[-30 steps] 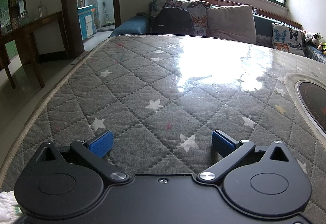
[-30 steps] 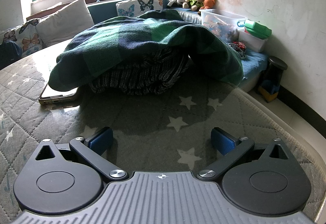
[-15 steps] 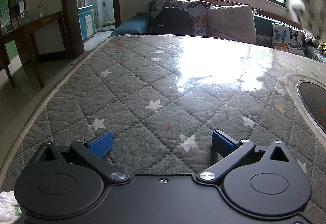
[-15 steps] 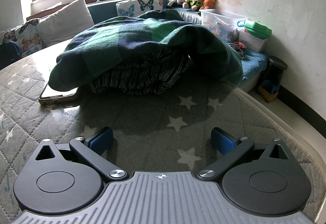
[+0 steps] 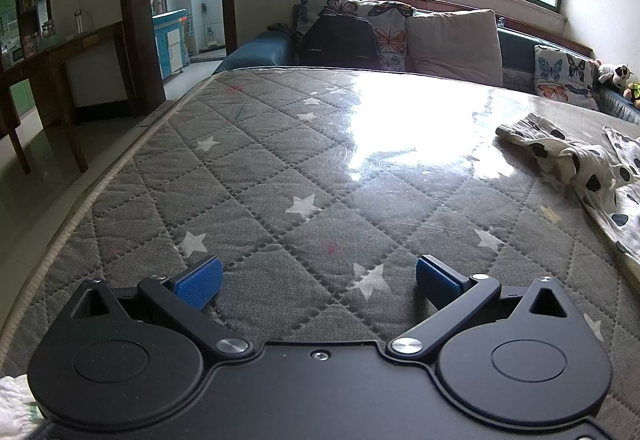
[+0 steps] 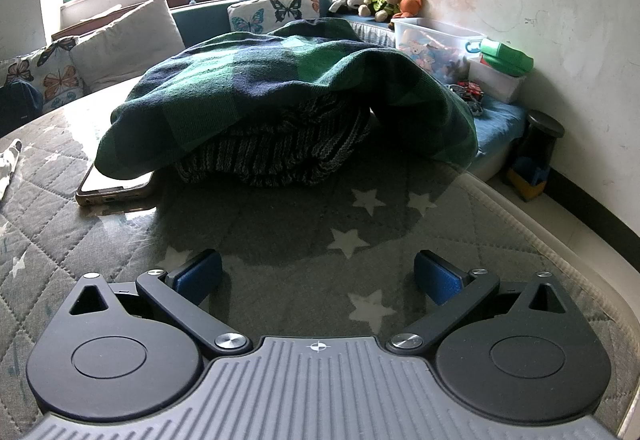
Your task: Fold clothes
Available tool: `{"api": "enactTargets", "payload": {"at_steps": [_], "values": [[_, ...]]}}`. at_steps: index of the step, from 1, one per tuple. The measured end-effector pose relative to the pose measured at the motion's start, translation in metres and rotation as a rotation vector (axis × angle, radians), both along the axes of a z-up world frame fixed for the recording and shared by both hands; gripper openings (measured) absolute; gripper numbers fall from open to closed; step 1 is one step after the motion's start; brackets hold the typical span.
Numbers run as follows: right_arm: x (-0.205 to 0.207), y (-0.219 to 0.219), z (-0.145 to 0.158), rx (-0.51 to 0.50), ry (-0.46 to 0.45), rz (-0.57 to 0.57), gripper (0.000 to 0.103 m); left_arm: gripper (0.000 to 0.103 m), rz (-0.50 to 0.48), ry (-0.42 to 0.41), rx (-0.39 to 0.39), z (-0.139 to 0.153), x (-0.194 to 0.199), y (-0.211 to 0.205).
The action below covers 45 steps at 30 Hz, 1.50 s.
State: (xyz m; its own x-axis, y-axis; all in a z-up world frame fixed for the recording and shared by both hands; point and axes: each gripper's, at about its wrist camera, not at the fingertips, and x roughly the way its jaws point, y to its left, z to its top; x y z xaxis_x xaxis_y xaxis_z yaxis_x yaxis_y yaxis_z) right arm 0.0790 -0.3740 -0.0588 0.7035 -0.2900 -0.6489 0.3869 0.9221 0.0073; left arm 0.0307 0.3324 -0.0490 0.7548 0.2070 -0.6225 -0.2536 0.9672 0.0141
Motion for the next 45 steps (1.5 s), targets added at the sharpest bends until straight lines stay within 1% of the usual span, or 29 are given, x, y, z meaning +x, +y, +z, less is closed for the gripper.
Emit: {"api": "enactTargets", "payload": {"at_steps": [45], "values": [[0.0004, -0.0002, 0.0, 0.0, 0.0, 0.0, 0.103, 0.103, 0.0, 0.0, -0.001, 0.0008, 0.0024, -0.0024]]}}
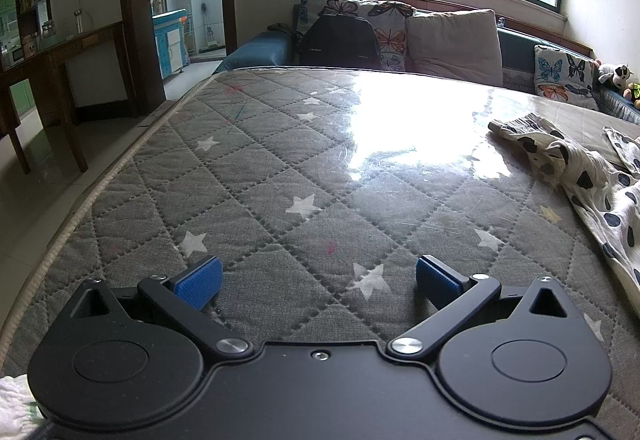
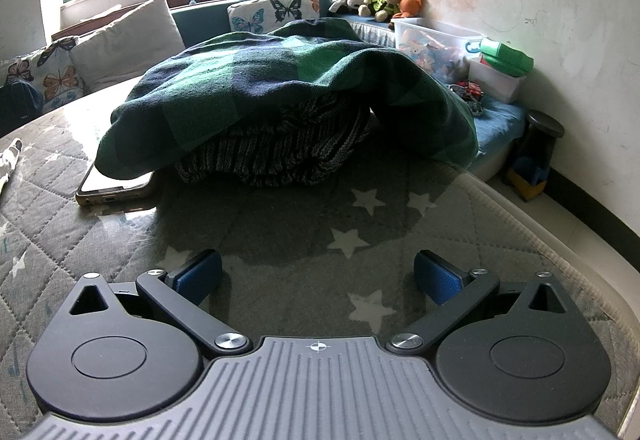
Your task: Fold clothes
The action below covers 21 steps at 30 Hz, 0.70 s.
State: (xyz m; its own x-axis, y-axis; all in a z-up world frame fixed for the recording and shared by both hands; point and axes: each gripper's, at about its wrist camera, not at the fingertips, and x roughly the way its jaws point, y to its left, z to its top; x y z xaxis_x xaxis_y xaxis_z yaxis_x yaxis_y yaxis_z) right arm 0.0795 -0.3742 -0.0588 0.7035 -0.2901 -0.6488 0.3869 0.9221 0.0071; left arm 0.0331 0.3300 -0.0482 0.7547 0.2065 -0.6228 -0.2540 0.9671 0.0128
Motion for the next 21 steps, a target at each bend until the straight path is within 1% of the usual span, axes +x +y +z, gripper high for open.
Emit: {"api": "enactTargets", "payload": {"at_steps": [21], "values": [[-0.0001, 0.0007, 0.0002, 0.0, 0.0, 0.0, 0.103, 0.103, 0.0, 0.0, 0.0, 0.0001, 0.0003, -0.0001]]}}
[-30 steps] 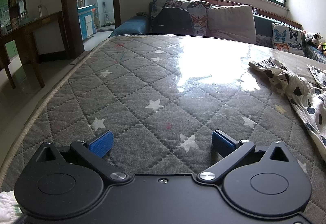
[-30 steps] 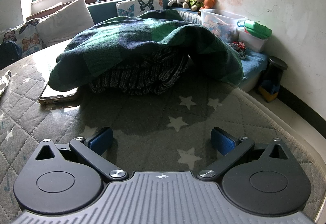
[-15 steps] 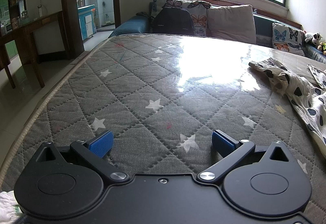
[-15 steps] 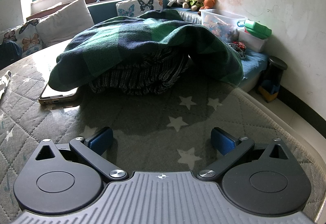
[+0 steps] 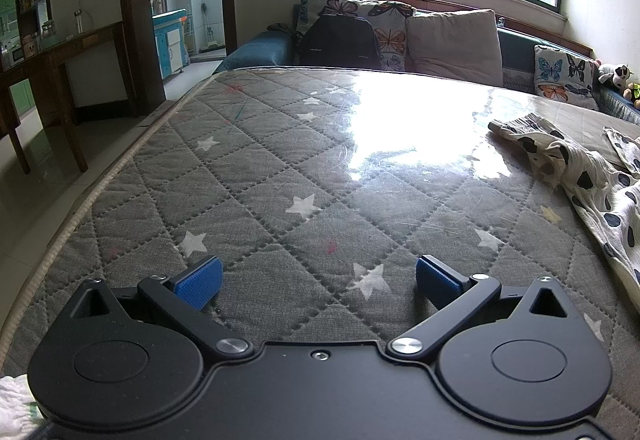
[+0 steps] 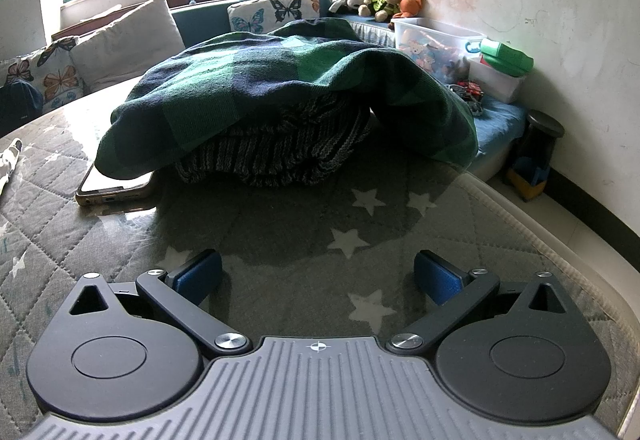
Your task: Fold clothes
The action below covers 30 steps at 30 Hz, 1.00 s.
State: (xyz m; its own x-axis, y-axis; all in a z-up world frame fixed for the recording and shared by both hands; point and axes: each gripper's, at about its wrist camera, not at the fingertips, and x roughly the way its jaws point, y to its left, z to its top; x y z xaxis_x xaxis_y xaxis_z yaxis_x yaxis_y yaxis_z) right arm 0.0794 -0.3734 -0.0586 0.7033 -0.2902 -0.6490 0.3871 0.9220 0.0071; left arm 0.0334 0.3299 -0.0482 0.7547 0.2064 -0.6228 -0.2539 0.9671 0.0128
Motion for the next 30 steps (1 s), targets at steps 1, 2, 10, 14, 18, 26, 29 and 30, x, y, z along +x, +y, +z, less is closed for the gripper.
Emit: {"api": "enactTargets", "payload": {"at_steps": [1, 2, 10, 14, 18, 26, 29, 30], "values": [[-0.0001, -0.0001, 0.0, 0.0, 0.0, 0.0, 0.103, 0.103, 0.0, 0.0, 0.0, 0.0, 0.0, 0.0], [-0.0001, -0.0001, 0.0, 0.0, 0.0, 0.0, 0.103, 0.103, 0.0, 0.0, 0.0, 0.0, 0.0, -0.0001], [-0.0002, -0.0002, 0.0, 0.0, 0.0, 0.0, 0.103, 0.103, 0.0, 0.0, 0.0, 0.0002, 0.0006, -0.001], [-0.0001, -0.0001, 0.0001, 0.0, 0.0, 0.0, 0.103, 0.103, 0.0, 0.0, 0.0, 0.0003, 0.0012, -0.0018], [0.0, 0.0, 0.0001, 0.0, 0.0, 0.0, 0.103, 0.103, 0.0, 0.0, 0.0, 0.0001, 0.0009, -0.0013], [-0.0001, 0.0001, 0.0002, 0.0, 0.0, 0.0, 0.103, 0.103, 0.0, 0.0, 0.0, -0.0002, 0.0, 0.0002], [0.0, 0.0, 0.0001, 0.0, 0.0, 0.0, 0.103, 0.103, 0.0, 0.0, 0.0, -0.0002, 0.0, 0.0001], [0.0, 0.0, 0.0001, 0.0, 0.0, 0.0, 0.103, 0.103, 0.0, 0.0, 0.0, 0.0, 0.0005, -0.0007]]}}
